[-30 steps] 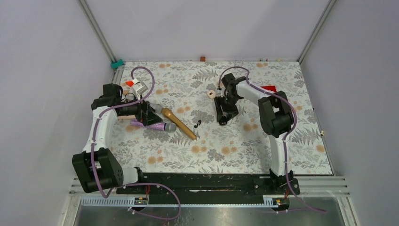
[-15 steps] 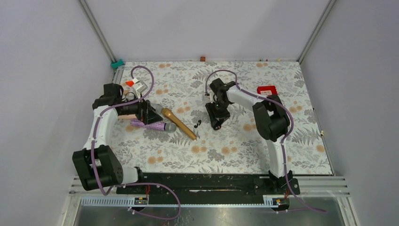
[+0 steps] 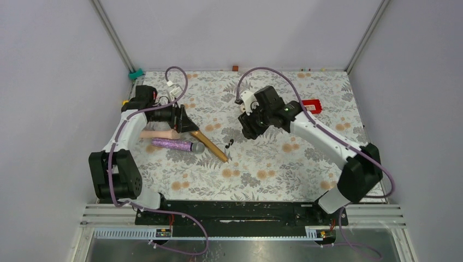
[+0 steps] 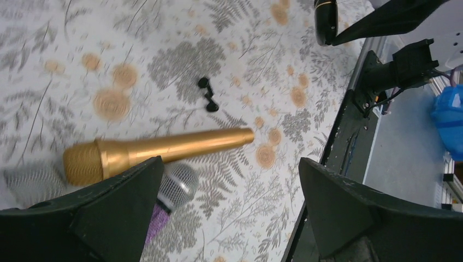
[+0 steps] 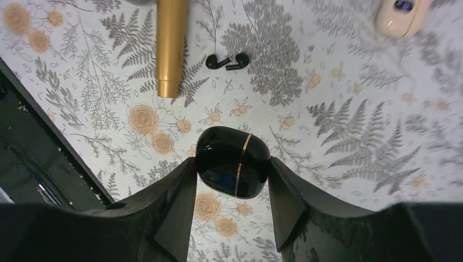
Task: Insert the wireless bluetooth earbuds into the charging case
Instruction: Pick up the charging case at the center of the board.
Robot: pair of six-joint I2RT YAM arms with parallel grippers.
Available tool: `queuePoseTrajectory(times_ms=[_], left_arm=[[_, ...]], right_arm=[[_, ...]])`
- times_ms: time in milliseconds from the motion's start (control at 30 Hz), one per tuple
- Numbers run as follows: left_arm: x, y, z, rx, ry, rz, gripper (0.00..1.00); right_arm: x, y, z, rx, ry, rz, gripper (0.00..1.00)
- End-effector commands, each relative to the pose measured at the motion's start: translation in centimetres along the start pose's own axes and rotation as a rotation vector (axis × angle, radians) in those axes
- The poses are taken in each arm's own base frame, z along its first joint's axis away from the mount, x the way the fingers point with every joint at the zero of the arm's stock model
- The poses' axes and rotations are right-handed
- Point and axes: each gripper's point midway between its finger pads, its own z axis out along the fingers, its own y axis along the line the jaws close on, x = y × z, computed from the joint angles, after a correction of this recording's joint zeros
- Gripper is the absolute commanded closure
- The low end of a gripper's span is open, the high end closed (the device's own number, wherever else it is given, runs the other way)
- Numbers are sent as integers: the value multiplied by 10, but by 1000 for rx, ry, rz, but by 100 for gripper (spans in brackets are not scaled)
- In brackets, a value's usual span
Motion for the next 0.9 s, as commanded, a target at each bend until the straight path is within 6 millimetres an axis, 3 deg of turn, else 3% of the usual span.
queuePoseTrajectory(times_ms=[0,200,433,600,867], left_arm=[[-45,-31,19,45,-24,101,1],[-63,-69,62,136,16,113,1],[-69,-106,108,259,102,81,1],[-61,-125,129,315,150,91,2],[-44,-151,144,408,208,88,6]], right_arm=[[-31,11,-34,25,-179,-203,63],[-43,24,-63,44,-307,-324,63],[-39,38,-75,47,-348,-424,62],[-37,44,-78,40,-357,-454,62],[-34,46,-68,52,-329,-482,62]])
